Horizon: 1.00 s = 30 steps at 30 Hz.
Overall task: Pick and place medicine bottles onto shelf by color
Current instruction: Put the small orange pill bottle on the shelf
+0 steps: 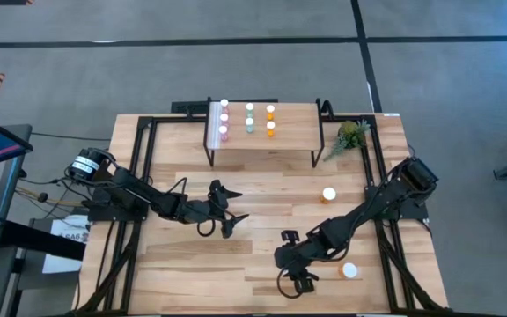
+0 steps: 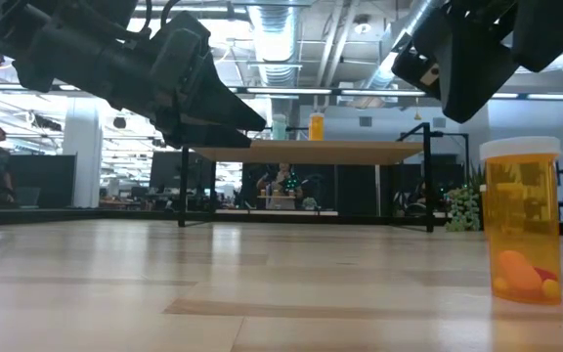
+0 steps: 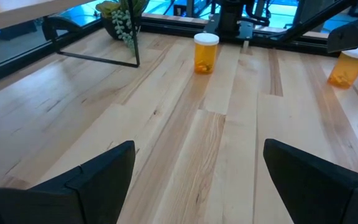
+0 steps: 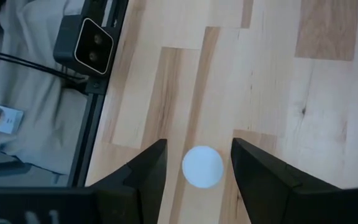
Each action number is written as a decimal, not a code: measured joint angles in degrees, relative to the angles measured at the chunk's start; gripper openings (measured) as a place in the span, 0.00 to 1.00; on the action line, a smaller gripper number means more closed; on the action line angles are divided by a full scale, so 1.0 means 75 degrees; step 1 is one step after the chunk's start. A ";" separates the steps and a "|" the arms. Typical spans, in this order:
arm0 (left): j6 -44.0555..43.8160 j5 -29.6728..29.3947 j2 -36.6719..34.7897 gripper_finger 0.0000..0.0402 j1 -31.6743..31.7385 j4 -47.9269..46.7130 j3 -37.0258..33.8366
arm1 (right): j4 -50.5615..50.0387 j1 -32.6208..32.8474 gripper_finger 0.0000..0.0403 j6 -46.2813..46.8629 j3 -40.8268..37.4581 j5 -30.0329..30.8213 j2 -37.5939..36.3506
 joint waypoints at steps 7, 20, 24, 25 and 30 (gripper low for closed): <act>0.0000 0.0000 0.0000 0.86 0.0000 0.0000 0.0000 | 0.0003 0.0021 0.51 0.0000 0.0000 0.0036 0.0000; 0.0000 0.0000 0.0000 0.86 0.0001 -0.0001 0.0000 | -0.0109 0.0066 0.51 0.0057 0.0014 0.0214 0.0083; 0.0000 0.0000 0.0000 0.86 0.0003 -0.0016 0.0000 | -0.0159 0.0092 0.51 0.0085 0.0001 0.0211 0.0140; 0.0000 0.0004 0.0000 0.86 0.0003 -0.0032 0.0000 | -0.0129 0.0108 0.51 0.0105 0.0015 0.0211 0.0137; -0.0002 0.0026 0.0003 0.86 0.0003 -0.0067 0.0000 | -0.0106 0.0123 0.51 0.0153 0.0009 0.0209 0.0131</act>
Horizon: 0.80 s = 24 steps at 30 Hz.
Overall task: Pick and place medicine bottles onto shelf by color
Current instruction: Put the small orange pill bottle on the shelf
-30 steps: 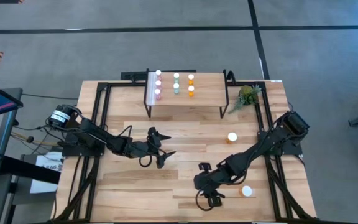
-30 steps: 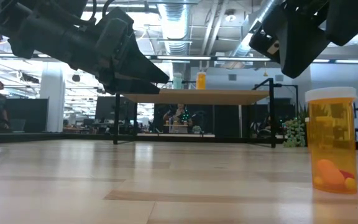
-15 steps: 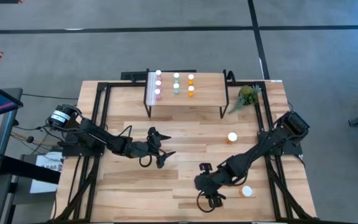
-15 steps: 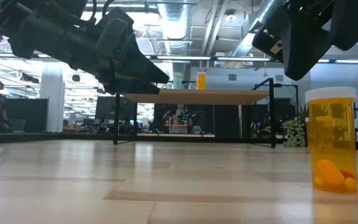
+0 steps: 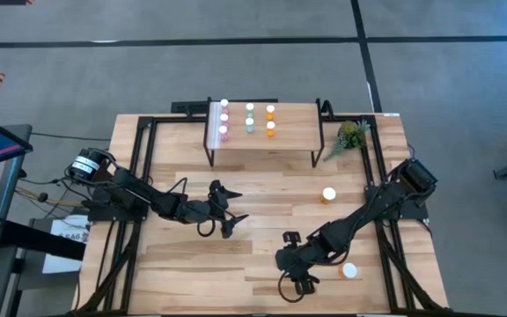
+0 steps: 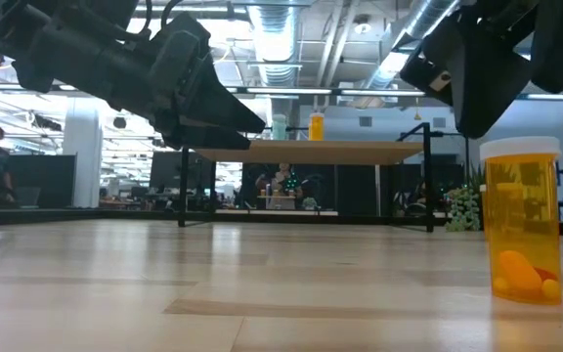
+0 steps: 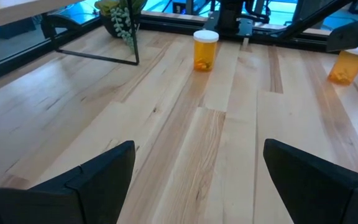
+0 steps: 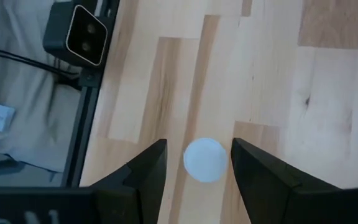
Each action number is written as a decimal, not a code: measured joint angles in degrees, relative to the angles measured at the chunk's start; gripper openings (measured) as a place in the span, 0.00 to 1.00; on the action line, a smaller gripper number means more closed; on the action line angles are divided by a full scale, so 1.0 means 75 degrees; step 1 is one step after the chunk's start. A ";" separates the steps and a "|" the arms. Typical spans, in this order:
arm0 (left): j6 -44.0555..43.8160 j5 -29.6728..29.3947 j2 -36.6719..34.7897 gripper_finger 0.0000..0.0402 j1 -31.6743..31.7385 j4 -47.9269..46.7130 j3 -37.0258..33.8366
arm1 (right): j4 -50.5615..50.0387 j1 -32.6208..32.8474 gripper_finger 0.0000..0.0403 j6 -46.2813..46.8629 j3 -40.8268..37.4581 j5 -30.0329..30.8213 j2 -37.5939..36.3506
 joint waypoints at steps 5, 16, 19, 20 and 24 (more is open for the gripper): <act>-0.0036 0.0000 0.0000 0.86 0.0000 0.0000 0.0000 | 0.0024 0.0037 0.51 0.0051 0.0003 0.0002 0.0074; -0.0036 0.0003 0.0000 0.86 0.0000 0.0003 0.0000 | 0.0005 0.0035 0.51 0.0135 0.0006 -0.0149 0.0501; -0.0042 0.0003 0.0000 0.86 0.0000 -0.0023 0.0000 | -0.0058 0.0037 0.51 0.0172 -0.0003 -0.0187 0.0501; -0.0039 0.0003 0.0000 0.86 0.0000 -0.0015 0.0000 | -0.0052 0.0037 0.51 0.0179 -0.0003 -0.0187 0.0501; -0.0042 0.0000 0.0000 0.86 0.0000 0.0000 0.0000 | -0.0002 0.0037 0.51 0.0182 -0.0003 -0.0190 0.0496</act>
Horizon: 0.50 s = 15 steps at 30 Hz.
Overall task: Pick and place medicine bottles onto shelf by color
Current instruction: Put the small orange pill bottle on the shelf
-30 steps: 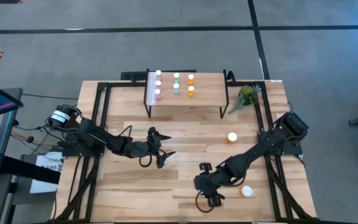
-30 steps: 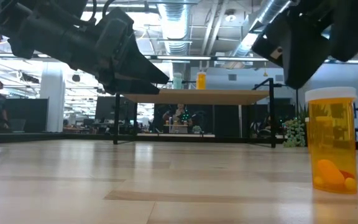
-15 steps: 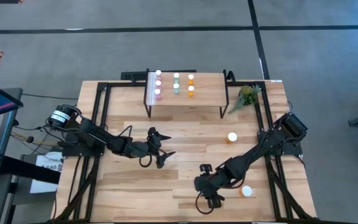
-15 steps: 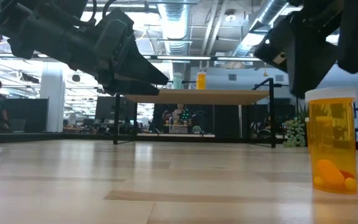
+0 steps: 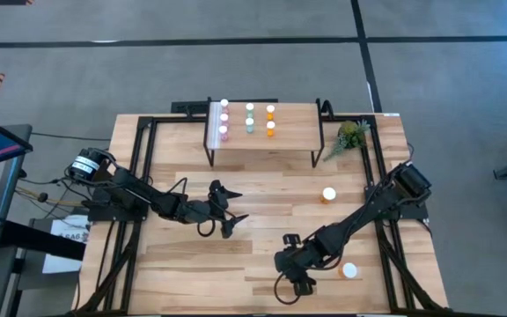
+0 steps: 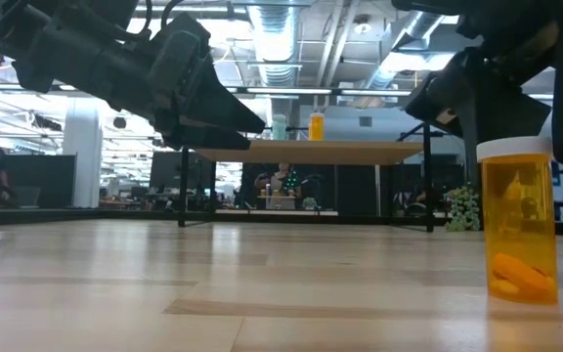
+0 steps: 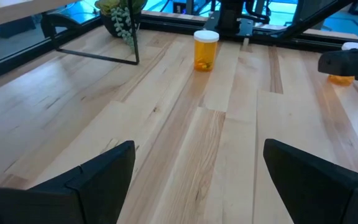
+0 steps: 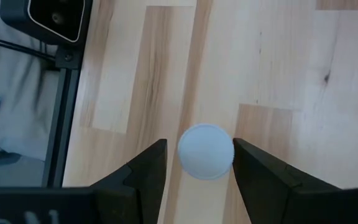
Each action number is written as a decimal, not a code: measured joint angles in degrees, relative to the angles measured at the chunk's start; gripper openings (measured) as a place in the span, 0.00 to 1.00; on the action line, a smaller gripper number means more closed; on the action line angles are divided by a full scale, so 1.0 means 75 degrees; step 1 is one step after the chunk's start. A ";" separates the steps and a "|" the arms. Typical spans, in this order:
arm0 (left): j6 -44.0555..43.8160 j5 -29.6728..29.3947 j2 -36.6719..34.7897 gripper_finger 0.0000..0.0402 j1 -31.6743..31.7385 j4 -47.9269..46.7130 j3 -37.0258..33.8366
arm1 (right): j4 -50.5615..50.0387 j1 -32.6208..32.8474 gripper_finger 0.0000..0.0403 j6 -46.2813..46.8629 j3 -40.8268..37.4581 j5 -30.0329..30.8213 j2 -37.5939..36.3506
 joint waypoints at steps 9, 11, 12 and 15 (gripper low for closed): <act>-0.0006 0.0000 0.0000 0.86 0.0000 -0.0017 0.0000 | 0.0006 -0.0009 0.51 -0.0003 0.0000 -0.0006 -0.0007; -0.0006 0.0000 0.0000 0.86 0.0000 -0.0015 0.0000 | 0.0006 -0.0009 0.51 -0.0008 0.0000 -0.0006 -0.0009; -0.0009 0.0000 0.0000 0.86 0.0000 -0.0015 0.0000 | 0.0006 -0.0011 0.50 -0.0009 0.0000 -0.0006 -0.0009; -0.0009 0.0000 0.0000 0.86 0.0000 -0.0015 0.0000 | 0.0006 -0.0017 0.48 -0.0023 0.0000 0.0009 -0.0009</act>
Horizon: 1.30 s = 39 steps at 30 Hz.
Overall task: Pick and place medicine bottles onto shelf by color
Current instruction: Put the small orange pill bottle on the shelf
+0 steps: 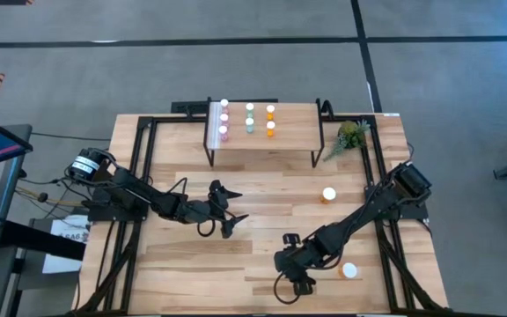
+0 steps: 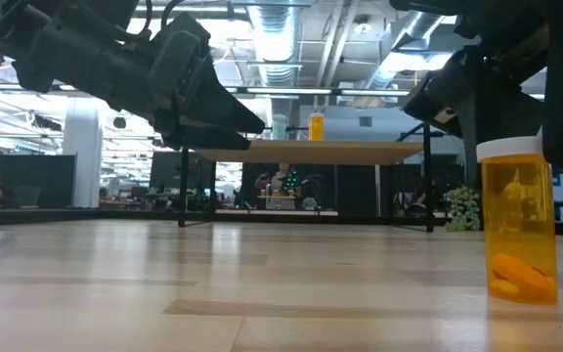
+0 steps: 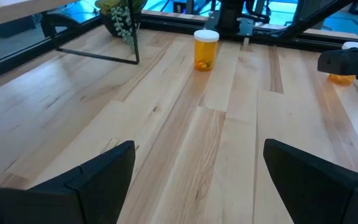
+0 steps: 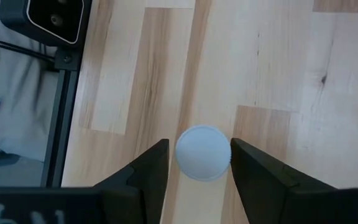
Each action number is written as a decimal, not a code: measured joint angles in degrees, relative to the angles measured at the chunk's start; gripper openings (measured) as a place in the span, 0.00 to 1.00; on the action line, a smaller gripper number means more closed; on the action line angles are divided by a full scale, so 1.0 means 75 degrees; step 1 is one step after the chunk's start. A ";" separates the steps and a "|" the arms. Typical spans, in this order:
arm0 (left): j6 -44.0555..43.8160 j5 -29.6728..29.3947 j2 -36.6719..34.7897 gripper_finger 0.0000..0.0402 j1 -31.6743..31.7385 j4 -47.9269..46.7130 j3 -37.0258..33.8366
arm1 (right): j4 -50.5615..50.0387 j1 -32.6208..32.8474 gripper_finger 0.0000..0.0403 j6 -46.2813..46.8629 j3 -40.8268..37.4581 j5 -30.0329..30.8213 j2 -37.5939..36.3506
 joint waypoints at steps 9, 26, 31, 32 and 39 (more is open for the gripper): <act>-0.0006 0.0000 0.0000 0.86 0.0000 0.0000 0.0000 | 0.0012 -0.0039 0.37 -0.0003 0.0001 0.0009 -0.0012; -0.0006 0.0000 0.0000 0.86 0.0000 0.0000 0.0000 | -0.0001 -0.0144 0.36 -0.0114 0.0002 0.0003 -0.0012; -0.0006 0.0000 0.0000 0.86 0.0000 -0.0003 0.0000 | -0.0016 -0.0190 0.36 -0.0125 0.0002 -0.0009 -0.0012; -0.0006 0.0000 0.0000 0.86 0.0000 -0.0003 0.0000 | -0.0038 -0.0201 0.36 -0.0125 0.0002 -0.0029 -0.0012; -0.0006 0.0000 0.0000 0.86 0.0000 0.0000 0.0000 | -0.0150 -0.0387 0.36 -0.0205 0.0002 -0.0226 -0.0082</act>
